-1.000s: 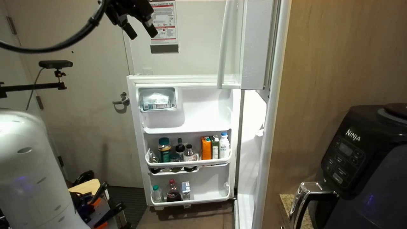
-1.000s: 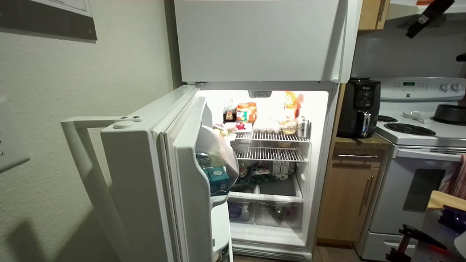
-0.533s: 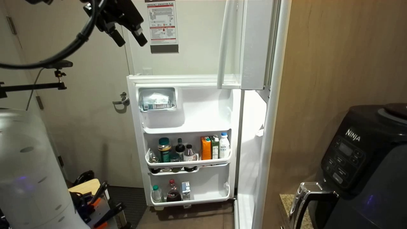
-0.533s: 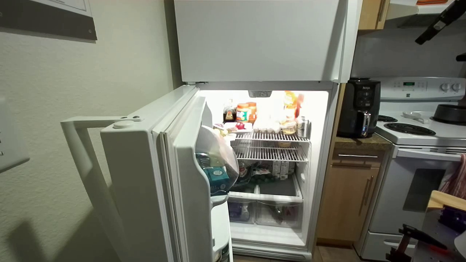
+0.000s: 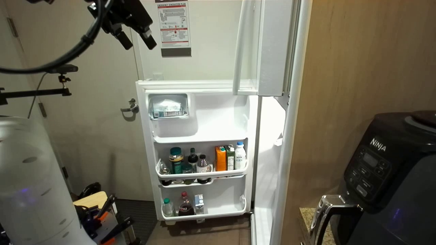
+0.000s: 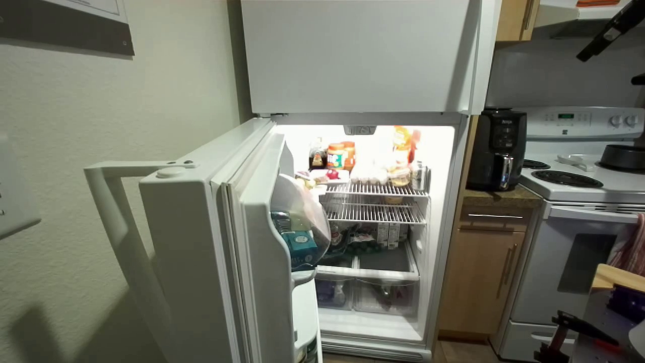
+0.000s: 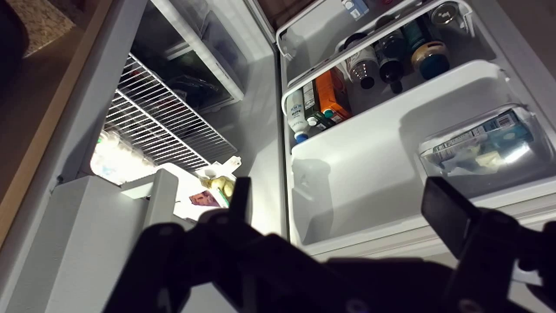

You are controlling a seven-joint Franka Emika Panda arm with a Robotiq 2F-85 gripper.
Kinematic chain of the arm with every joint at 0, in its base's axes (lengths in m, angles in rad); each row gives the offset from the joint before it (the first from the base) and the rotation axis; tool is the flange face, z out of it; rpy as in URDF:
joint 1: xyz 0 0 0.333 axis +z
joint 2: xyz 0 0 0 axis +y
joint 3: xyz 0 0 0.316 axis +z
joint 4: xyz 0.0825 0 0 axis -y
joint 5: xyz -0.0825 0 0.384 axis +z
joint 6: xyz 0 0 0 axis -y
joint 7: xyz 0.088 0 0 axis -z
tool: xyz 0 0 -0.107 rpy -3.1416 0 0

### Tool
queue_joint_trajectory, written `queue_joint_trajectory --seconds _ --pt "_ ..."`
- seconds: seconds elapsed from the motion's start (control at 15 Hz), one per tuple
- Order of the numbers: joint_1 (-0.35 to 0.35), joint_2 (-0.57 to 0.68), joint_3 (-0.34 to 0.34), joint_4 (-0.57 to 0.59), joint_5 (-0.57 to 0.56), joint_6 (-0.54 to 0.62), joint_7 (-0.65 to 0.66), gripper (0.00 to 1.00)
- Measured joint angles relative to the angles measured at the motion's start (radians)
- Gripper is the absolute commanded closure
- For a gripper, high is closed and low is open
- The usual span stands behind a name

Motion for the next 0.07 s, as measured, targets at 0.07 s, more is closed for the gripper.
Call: queue_joint_trajectory --seconds 0.07 --pt "0.000 0.000 0.000 0.000 0.000 0.000 0.000 0.00"
